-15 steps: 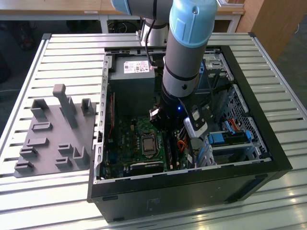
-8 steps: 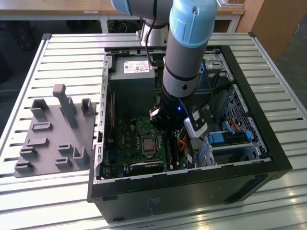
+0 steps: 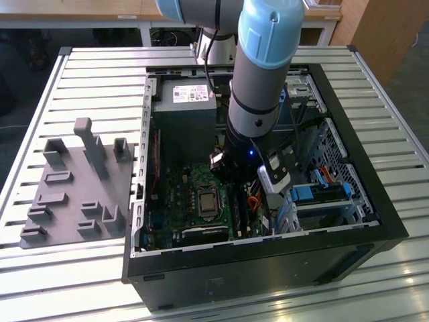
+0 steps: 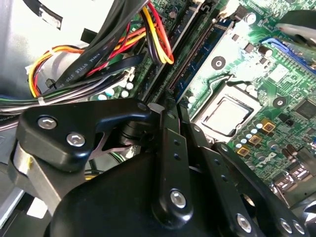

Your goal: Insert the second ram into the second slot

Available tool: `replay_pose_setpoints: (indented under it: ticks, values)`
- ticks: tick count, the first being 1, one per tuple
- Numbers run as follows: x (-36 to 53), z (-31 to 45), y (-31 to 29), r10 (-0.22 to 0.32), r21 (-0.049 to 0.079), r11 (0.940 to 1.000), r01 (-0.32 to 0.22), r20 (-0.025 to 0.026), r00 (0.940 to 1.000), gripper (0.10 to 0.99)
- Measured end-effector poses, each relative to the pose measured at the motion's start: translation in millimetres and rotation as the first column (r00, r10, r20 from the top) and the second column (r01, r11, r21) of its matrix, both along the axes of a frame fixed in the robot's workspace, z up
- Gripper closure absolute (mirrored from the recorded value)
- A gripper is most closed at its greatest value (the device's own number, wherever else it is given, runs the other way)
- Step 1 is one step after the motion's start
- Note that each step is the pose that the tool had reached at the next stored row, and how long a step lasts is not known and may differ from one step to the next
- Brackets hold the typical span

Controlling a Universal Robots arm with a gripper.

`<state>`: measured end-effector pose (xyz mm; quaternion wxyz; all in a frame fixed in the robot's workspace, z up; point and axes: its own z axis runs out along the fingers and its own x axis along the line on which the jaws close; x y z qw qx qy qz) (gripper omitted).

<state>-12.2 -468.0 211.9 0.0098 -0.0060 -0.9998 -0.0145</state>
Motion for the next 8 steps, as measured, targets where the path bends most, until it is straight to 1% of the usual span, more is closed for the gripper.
replay_pose_setpoints:
  ticks: [4, 8]
  values:
    - [0.1, -2.3, -0.1, 0.0, 0.0, 1.0, 0.0, -0.0001, 1.0, 0.945]
    - [0.1, -2.4, -0.1, 0.0, 0.0, 1.0, 0.0, -0.0001, 1.0, 0.945]
